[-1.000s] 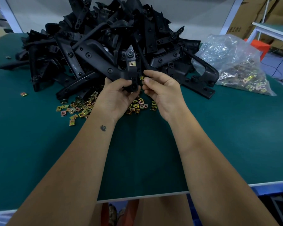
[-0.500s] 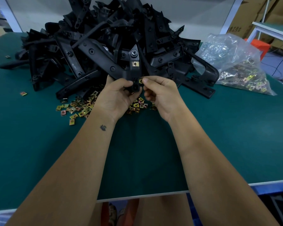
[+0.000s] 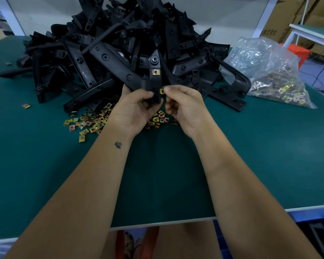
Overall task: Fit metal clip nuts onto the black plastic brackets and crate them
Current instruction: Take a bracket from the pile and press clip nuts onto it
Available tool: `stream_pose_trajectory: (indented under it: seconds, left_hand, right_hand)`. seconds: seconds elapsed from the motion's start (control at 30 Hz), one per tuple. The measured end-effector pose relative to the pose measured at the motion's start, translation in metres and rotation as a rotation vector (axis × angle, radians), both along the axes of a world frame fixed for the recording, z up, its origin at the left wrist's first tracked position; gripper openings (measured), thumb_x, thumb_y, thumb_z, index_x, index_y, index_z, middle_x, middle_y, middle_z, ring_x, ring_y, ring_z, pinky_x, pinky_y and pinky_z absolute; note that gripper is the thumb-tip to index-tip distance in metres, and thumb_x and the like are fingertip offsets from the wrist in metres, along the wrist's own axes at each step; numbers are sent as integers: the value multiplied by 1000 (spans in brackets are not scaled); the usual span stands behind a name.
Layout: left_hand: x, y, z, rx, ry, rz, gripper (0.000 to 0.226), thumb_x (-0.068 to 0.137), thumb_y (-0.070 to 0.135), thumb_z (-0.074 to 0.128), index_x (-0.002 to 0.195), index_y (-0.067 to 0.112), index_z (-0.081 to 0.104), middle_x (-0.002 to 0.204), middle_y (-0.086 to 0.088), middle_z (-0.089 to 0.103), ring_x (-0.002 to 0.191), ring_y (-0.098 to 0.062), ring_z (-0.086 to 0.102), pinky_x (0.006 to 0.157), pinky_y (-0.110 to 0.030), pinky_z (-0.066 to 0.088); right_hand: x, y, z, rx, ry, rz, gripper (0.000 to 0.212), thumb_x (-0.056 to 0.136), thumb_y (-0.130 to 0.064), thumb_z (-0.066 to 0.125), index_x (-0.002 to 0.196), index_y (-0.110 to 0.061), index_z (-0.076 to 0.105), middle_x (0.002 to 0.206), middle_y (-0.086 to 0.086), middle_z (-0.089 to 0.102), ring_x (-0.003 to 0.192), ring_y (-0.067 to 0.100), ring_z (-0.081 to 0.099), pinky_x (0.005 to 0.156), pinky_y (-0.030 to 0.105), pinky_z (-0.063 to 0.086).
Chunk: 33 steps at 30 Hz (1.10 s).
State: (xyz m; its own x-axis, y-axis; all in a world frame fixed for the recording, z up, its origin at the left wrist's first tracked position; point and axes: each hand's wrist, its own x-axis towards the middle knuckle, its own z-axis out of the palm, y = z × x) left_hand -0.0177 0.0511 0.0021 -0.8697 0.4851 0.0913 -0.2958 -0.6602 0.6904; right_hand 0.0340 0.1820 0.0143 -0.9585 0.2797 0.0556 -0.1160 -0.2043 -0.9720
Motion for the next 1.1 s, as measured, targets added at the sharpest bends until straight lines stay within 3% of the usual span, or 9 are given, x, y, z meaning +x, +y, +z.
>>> stream_pose_trajectory:
  seconds: [0.23,0.6,0.73,1.1]
  left_hand:
    - [2,0,1,-23,19,7,36,91,-13,47,111,17,50,100,-5,71,90,-21,70,76,-33,58]
    - [6,0,4,-109,117,-32,58,95,-9,50,143,21,37,118,-2,68,110,-19,67,86,-34,57]
    - [8,0,4,-156,139,-28,60,96,-9,50,145,21,33,123,-2,65,115,-19,64,94,-36,55]
    - [10,6,4,-152,96,30,59,94,-13,49,145,15,36,116,-4,69,108,-18,68,88,-33,57]
  right_hand:
    - [1,1,-1,7,2,-10,16,92,-10,65,78,-15,70,58,-6,57,54,8,52,53,21,44]
    - [2,0,0,-79,24,-43,13,93,-11,64,81,-13,68,54,-7,51,52,7,45,52,19,41]
    - [2,-1,-1,6,28,-80,15,94,-10,63,80,-13,68,53,-7,50,53,8,44,53,20,40]
    - [3,-4,0,227,18,-143,13,94,-13,64,84,-15,71,54,-9,52,52,5,45,53,18,40]
